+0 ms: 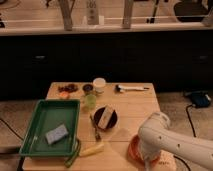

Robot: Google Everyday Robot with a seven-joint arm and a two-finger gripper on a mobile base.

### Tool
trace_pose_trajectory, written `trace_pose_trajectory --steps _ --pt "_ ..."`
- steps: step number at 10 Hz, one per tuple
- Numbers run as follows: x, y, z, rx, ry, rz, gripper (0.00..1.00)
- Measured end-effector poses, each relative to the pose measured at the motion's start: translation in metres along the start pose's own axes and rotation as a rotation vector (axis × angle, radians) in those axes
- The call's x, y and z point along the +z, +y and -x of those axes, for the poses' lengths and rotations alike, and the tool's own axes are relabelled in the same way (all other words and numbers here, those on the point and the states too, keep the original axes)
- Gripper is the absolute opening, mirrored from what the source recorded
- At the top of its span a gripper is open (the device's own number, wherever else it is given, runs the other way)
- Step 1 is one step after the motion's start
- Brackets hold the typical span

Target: Wipe red bowl with towel

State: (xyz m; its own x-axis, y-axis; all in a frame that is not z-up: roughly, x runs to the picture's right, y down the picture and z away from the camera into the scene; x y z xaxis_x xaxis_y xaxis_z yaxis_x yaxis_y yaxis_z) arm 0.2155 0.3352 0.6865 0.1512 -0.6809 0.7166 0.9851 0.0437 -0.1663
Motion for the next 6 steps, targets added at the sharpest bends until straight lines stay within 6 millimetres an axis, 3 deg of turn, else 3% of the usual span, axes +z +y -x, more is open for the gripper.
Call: trace_pose_trajectory --steps 3,6 --pt "0.004 0.017 -0.021 0.063 -0.008 0.015 0.00" --pt "-0.004 0.014 -0.050 0.090 0.002 0.017 0.00"
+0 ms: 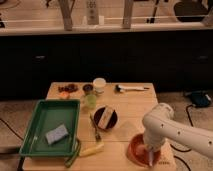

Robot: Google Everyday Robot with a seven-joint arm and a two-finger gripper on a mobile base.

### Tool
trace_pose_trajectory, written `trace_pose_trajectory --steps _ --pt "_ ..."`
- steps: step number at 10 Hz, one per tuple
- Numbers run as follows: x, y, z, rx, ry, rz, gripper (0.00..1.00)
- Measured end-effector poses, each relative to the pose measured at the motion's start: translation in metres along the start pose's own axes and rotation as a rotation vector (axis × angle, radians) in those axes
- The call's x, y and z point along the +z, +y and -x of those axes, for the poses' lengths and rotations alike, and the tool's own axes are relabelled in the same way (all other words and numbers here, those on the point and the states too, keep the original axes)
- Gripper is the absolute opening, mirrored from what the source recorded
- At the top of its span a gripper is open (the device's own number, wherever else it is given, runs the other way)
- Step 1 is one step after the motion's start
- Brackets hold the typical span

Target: Wipe red bowl with towel

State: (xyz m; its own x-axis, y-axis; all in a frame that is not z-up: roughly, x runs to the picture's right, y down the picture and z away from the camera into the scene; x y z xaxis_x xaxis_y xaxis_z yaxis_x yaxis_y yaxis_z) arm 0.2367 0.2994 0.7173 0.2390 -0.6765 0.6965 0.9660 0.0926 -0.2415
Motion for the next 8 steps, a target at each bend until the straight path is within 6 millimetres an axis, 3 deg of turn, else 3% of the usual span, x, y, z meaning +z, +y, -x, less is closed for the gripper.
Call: trace_pose_trajectory --steps 4,8 --pt "-0.016 -0.034 -0.002 -0.061 0.028 -0.037 0.00" --pt "-0.023 -0.065 0.026 -0.178 0.049 -0.055 0.00"
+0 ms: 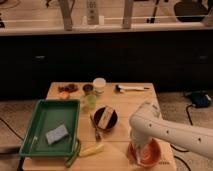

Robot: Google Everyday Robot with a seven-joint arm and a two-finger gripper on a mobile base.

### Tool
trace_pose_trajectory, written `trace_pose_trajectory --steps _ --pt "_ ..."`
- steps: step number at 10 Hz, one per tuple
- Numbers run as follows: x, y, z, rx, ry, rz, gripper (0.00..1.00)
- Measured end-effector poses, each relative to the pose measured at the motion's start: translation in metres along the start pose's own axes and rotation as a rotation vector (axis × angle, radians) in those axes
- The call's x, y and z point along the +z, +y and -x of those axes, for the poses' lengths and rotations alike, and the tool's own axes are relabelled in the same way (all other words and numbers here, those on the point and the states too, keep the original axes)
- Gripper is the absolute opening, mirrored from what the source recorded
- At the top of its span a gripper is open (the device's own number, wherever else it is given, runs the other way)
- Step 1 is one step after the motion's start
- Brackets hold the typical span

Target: Wipe red bowl with towel

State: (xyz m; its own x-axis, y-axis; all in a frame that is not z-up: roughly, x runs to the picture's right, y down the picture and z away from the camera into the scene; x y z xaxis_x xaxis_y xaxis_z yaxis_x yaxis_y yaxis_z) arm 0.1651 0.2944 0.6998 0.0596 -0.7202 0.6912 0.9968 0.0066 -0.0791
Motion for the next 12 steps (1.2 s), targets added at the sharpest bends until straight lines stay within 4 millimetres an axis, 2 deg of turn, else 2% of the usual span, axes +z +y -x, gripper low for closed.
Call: trace_pose_trajectory --steps 2,4,6,8,10,12 --pt "0.001 0.003 0.019 -0.032 0.003 0.003 0.00" --pt "0.003 0.019 0.035 -0.032 0.000 0.001 0.00" --pt "0.008 0.049 0.044 0.002 -0.006 0.002 0.00" --pt "0.010 0.069 0.042 0.052 -0.002 0.001 0.00" --pt "0.008 0.085 0.024 0.110 0.017 -0.003 0.00" --pt "0.003 0.085 0.006 0.129 0.027 -0.005 0.00"
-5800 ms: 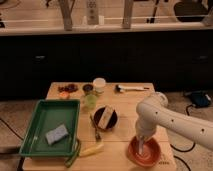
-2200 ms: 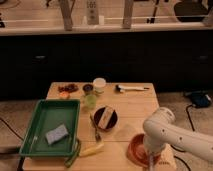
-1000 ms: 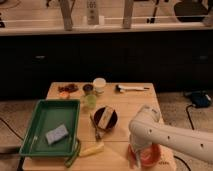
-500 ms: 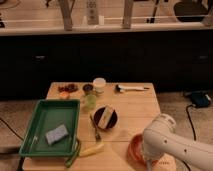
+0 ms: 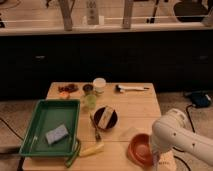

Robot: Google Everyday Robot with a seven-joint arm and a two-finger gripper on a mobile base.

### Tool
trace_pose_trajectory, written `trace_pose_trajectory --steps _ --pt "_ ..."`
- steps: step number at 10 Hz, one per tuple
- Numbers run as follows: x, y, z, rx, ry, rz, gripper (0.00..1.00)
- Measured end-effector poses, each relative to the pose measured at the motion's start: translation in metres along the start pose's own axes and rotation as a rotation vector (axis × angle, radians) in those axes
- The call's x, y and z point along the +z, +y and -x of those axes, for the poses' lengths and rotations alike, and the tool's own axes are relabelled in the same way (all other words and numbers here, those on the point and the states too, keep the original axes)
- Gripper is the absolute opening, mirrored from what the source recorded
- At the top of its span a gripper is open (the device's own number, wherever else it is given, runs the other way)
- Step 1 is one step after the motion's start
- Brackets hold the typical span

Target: Wipe red bowl with towel

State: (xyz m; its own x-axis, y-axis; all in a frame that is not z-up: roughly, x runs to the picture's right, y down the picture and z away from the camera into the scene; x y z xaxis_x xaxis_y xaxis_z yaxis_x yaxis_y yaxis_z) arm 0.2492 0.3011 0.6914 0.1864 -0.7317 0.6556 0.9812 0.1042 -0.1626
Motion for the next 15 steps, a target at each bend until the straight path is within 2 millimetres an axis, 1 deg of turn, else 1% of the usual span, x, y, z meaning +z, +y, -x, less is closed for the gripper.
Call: trace_pose_trajectory --steps 1,3,6,7,9,11,15 --pt "-0.003 -0.002 -0.008 0.004 0.006 0.001 0.00" --pt "-0.008 -0.012 -0.011 -0.008 0.013 -0.006 0.00" --pt "-0.012 -0.052 -0.003 -0.084 0.013 -0.020 0.00" --pt "-0.013 -0.058 0.001 -0.111 0.014 -0.020 0.00" --pt "-0.013 -0.064 0.011 -0.146 0.011 -0.025 0.00" --pt "-0.009 -0.060 0.025 -0.165 0.002 -0.029 0.00" --pt "-0.009 -0.060 0.025 -0.171 0.002 -0.034 0.00"
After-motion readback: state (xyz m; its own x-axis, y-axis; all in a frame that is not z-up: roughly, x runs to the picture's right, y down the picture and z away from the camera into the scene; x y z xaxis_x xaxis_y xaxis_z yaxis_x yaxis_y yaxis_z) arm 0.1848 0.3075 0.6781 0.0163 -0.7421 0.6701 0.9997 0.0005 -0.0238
